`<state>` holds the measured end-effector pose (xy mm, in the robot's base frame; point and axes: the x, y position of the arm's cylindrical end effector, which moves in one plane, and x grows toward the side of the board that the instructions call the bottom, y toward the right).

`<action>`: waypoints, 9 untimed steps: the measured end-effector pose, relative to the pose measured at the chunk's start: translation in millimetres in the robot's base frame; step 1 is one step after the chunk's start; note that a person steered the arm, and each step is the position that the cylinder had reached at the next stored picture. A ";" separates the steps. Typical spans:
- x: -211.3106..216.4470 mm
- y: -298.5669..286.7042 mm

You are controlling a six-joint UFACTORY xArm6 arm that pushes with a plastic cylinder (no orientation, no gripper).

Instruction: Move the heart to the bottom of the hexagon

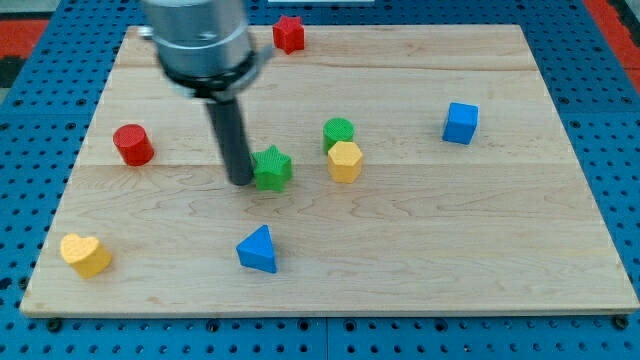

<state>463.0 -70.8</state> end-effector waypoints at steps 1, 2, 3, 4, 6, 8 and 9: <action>0.0 42.1; 3.0 24.1; 23.1 -68.1; 45.1 -160.6; 115.9 -233.9; 118.3 -158.9; 87.3 -158.9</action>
<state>550.3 -229.7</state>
